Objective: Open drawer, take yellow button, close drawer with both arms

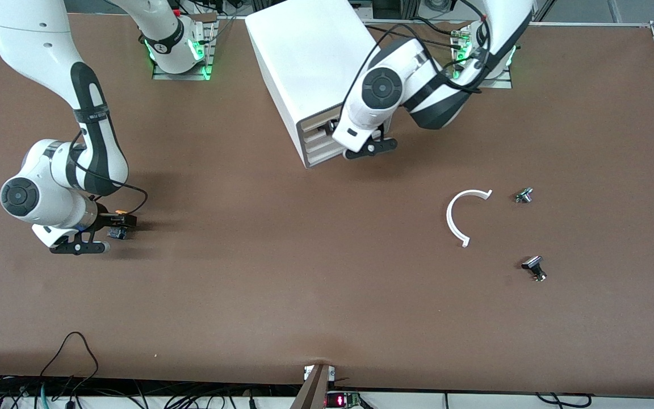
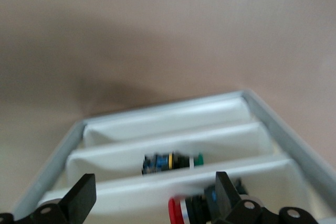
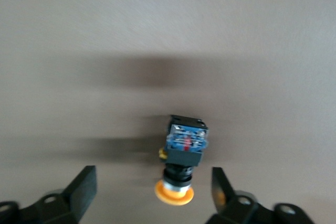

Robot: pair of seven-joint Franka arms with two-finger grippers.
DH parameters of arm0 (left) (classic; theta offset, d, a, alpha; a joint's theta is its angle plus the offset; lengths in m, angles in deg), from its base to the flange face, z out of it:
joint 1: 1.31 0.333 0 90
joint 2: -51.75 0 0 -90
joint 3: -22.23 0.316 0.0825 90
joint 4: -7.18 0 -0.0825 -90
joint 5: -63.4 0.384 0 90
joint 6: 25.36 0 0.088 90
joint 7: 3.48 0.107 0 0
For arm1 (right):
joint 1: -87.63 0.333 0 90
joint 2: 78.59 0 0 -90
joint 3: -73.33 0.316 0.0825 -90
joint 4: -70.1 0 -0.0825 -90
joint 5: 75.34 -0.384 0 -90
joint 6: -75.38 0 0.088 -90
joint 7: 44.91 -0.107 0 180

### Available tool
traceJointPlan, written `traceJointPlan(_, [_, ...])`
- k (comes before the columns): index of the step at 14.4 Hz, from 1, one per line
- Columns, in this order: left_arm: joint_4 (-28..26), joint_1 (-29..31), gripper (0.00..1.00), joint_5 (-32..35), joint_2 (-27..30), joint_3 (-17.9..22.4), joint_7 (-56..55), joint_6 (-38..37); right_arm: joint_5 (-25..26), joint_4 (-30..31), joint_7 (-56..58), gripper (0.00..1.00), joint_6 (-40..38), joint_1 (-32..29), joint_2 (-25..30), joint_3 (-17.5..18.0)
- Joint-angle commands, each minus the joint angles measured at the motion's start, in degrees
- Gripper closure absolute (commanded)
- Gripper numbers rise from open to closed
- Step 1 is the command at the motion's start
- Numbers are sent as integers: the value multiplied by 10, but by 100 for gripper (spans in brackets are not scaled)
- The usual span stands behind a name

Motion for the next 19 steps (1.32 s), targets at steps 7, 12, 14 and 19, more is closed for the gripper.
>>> traceJointPlan(7, [162, 174, 0, 147, 21, 6, 269, -191, 7, -106, 3, 1, -160, 46, 106, 2])
traceJointPlan(12, [128, 75, 0, 57, 149, 262, 559, -189, 15, -151, -9, 1, -211, 67, 130, 0])
traceJointPlan(14, [94, 40, 0, 43, 189, 343, 630, -188, 16, -170, -43, 1, -241, 68, 131, 1])
traceJointPlan(19, [55, 3, 0, 43, 239, 429, 681, -185, 19, -185, -84, 1, -304, 64, 179, 17])
